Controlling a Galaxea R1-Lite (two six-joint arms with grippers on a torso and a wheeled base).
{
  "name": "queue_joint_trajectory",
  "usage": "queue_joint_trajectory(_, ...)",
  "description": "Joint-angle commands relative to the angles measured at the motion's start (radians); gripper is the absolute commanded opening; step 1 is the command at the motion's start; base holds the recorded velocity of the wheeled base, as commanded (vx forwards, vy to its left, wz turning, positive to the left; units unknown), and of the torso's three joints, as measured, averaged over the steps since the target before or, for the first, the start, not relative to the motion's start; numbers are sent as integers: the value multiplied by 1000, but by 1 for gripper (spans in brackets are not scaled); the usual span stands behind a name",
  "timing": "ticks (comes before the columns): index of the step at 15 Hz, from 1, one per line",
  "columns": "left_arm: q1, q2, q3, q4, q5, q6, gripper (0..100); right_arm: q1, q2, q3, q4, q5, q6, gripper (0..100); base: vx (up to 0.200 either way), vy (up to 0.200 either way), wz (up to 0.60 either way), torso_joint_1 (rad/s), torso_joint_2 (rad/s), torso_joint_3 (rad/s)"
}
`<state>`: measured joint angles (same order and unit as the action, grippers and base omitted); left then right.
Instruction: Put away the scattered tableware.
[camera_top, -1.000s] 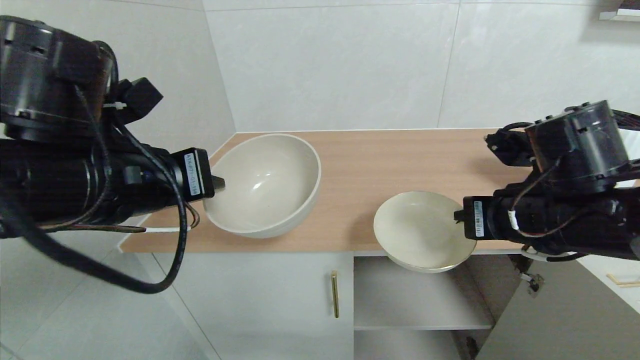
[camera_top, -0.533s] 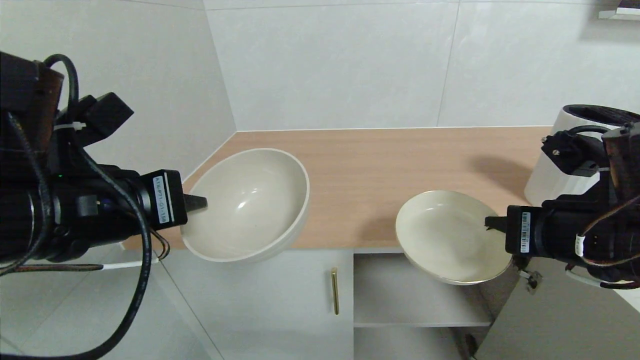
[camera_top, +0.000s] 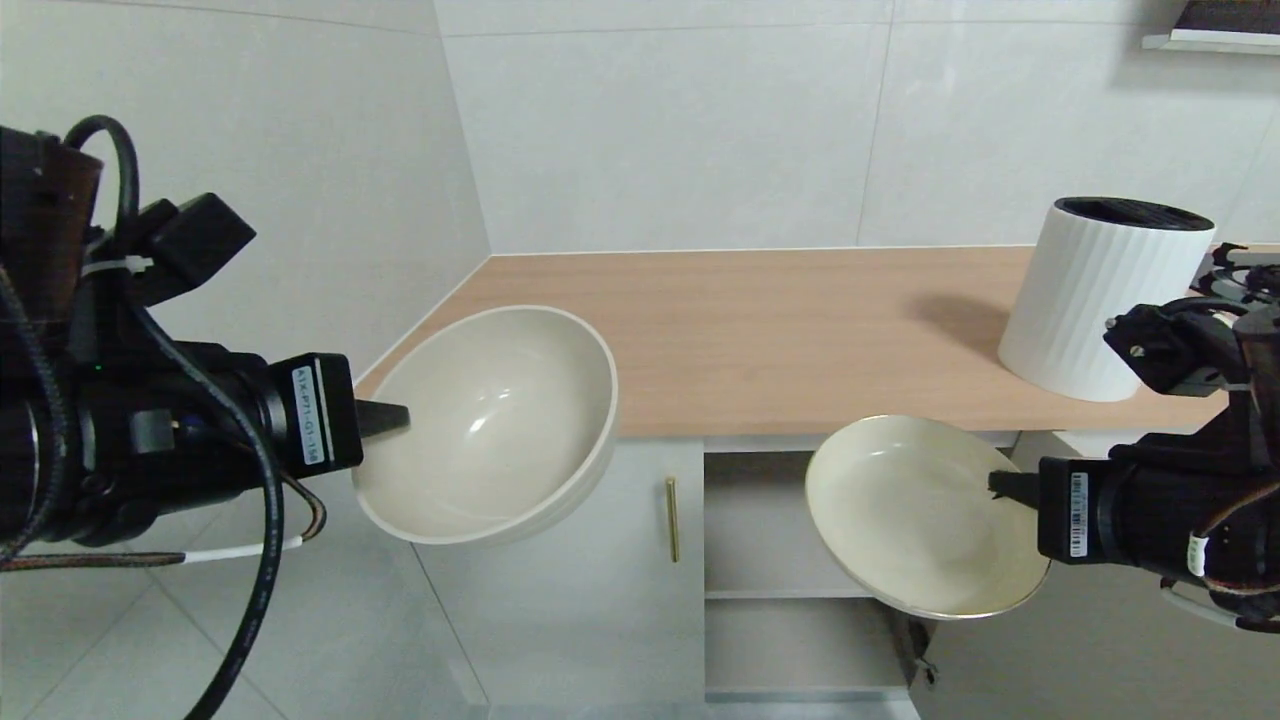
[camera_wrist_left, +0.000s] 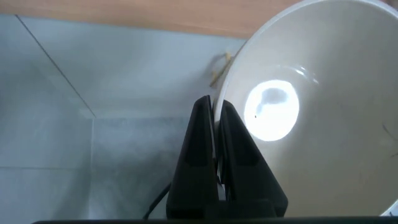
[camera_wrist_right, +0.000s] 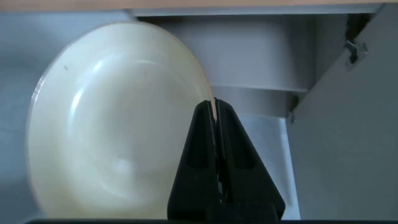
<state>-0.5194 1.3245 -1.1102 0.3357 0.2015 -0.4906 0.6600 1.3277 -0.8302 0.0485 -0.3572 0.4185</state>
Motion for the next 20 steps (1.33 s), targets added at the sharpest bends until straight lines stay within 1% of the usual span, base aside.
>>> queue_joint_trajectory(1,1,4,3,0,1,1,0,0,1,20,1,0,0,0,0,0,0,0,0,0)
queue_joint_trajectory(5,1,7,10,2,-2,4,0,1,16,23,1,1,0,0,0,0,0,0,0,0)
queue_joint_trajectory(7,1,13,20,0,-5,6,0,1,48,28,-1,1,28,0,0,0,0,0,0,0)
queue_joint_trajectory(11,-1,33,23,0,-5,6,0,6,85,40,-32,0,36,0,0,0,0,-15,54,34)
queue_joint_trajectory(14,-1,38,23,2,-5,6,0,15,114,71,-95,-3,34,0,0,0,0,-132,398,250)
queue_joint_trajectory(20,-1,50,24,2,-5,7,0,16,137,75,-96,-9,34,0,0,0,0,-141,465,316)
